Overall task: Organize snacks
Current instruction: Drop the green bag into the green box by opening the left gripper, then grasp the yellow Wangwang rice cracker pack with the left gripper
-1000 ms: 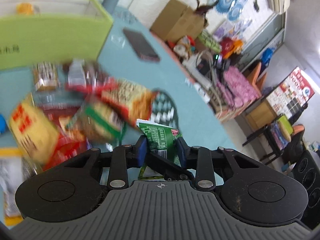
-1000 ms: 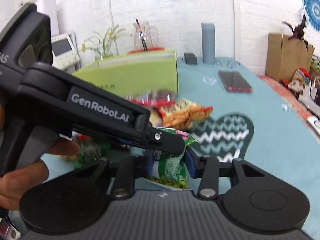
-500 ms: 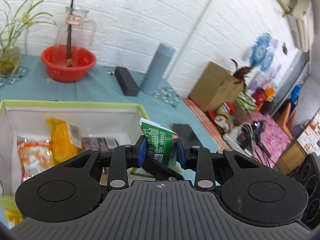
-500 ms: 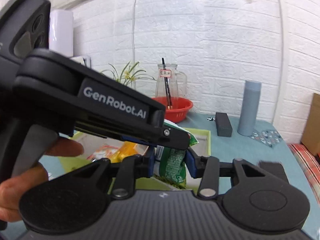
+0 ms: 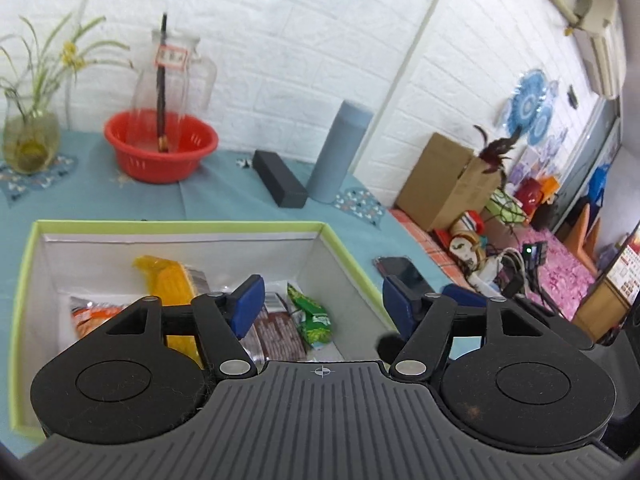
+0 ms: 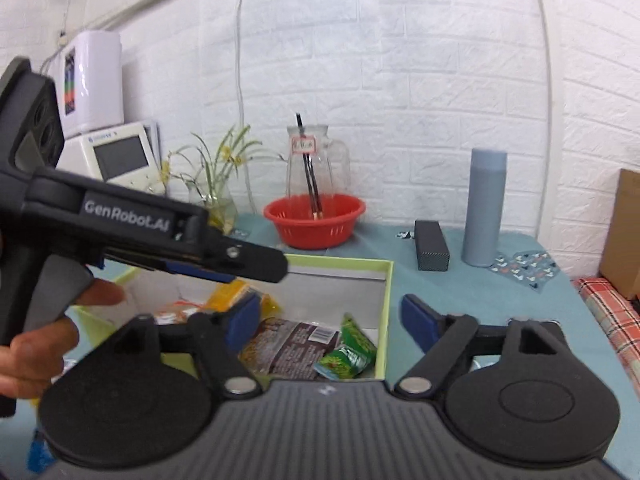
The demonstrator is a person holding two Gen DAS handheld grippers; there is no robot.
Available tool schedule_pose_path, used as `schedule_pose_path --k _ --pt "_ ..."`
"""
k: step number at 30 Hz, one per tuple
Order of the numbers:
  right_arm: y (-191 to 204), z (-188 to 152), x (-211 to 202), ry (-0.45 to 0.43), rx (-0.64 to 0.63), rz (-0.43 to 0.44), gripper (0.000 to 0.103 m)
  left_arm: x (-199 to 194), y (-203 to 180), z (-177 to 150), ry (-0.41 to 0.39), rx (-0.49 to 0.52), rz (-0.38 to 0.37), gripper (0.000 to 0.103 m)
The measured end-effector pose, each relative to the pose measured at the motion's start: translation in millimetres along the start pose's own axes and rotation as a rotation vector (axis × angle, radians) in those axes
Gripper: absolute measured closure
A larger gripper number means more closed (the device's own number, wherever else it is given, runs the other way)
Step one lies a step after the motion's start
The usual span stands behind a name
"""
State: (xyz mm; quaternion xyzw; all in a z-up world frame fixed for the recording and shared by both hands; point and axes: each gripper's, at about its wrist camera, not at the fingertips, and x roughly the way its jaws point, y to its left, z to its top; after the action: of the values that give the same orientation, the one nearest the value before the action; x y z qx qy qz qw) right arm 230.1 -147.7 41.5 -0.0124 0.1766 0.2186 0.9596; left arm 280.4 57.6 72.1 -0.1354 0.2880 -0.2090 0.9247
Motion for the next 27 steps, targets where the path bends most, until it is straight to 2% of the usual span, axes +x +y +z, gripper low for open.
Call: schedule_pose_path --k 3,5,7,9,12,14,16,18,19,20,22,27 --pt "22.3 -13.3 -37.7 -0.002 -0.021 0.031 0.006 -36.3 -7.8 -26.7 -0.036 0.006 -0.002 0.037" --pt "40.7 -28.3 -59.5 0.023 -0.024 0.057 0.004 -55.4 -10.1 -46.5 -0.051 -0.014 0.029 0.036" --pt "59.7 -45.5 -73.4 0.049 -0.01 0.089 0.0 -64.7 -19.7 -58.0 -0.004 0.013 0.062 0.035" --pt "78.7 -64.6 -83.4 0.084 -0.001 0.12 0.001 -78.0 -25.2 -75.2 -0.017 0.008 0.096 0.034" --pt "101.3 -85.4 -79.6 0.144 0.007 0.149 0.001 -90.1 -23.5 -102.5 0.028 -0.035 0.071 0.034" --pt "113.0 -94.7 -73.1 0.17 -0.011 0.142 0.001 -90.6 -17.3 -119.2 0.082 -0.092 0.046 0.037" --pt "123.2 -99.2 -69.5 0.176 -0.039 0.128 0.002 -86.6 -8.9 -131.6 0.13 -0.155 0.036 0.047" --pt "128.5 -102.7 -68.2 0.18 -0.057 0.125 0.004 -81.1 -0.7 -138.7 0.168 -0.195 0.007 0.051" --pt "130.9 -103.9 -66.6 0.185 -0.063 0.122 0.018 -77.8 2.8 -141.0 0.189 -0.217 -0.001 0.056" --pt "132.1 -105.0 -65.4 0.198 -0.066 0.117 0.025 -75.0 6.0 -142.9 0.204 -0.235 -0.007 0.058" --pt "133.3 -105.8 -66.9 0.193 -0.06 0.11 0.024 -72.1 10.2 -146.3 0.21 -0.243 -0.004 0.064" --pt "147.0 -107.9 -69.9 0.193 -0.085 0.083 0.022 -74.8 16.3 -152.9 0.214 -0.264 -0.029 0.07"
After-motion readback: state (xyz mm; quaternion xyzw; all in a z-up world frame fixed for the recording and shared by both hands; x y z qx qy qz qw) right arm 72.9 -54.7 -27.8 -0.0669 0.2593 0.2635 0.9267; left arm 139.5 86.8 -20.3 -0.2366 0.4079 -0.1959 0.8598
